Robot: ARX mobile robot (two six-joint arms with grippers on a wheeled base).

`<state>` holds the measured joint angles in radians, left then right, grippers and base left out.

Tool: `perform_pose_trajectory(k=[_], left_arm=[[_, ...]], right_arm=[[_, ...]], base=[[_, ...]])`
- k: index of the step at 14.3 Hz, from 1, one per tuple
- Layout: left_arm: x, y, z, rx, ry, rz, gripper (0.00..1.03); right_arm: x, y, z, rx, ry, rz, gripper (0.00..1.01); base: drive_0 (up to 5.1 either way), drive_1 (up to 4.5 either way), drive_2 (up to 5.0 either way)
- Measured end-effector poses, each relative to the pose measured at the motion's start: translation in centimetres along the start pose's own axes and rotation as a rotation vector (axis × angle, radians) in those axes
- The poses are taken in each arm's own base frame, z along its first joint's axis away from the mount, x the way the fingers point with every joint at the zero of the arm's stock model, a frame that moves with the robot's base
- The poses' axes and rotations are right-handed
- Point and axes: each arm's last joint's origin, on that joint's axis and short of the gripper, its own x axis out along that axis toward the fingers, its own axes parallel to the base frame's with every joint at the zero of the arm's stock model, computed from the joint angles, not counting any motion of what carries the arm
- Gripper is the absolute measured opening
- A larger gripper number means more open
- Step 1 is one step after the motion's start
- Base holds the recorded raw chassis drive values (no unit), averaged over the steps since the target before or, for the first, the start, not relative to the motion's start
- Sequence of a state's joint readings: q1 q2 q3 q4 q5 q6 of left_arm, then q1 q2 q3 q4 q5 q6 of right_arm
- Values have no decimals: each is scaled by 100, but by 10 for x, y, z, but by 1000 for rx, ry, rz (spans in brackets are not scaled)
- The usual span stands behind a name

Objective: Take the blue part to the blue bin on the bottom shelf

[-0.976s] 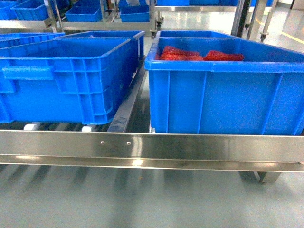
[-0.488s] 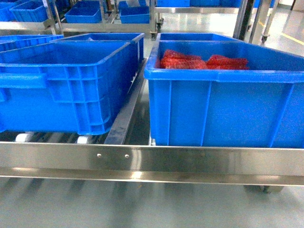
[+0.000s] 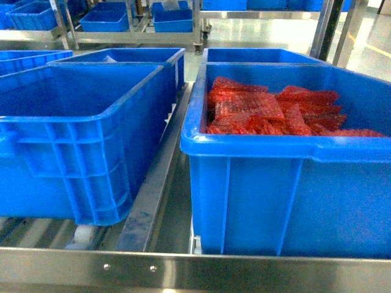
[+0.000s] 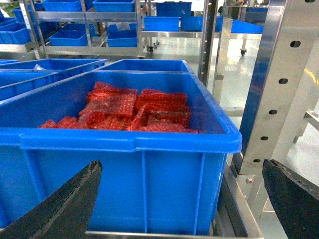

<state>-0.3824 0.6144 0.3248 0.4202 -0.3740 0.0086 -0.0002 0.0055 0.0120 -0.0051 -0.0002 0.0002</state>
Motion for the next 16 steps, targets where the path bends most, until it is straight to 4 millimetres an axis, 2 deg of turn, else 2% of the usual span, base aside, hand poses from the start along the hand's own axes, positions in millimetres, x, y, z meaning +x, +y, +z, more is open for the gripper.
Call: perform_pose_trajectory(k=[2, 16], left_arm=[[0, 0, 0, 0, 0, 0, 44], [0, 0, 0, 1, 2, 0, 44]], right_arm=[[0, 0, 0, 0, 2, 0, 98], [0, 0, 0, 0, 0, 0, 98]], base=[[-13, 398, -424], [0, 0, 0]])
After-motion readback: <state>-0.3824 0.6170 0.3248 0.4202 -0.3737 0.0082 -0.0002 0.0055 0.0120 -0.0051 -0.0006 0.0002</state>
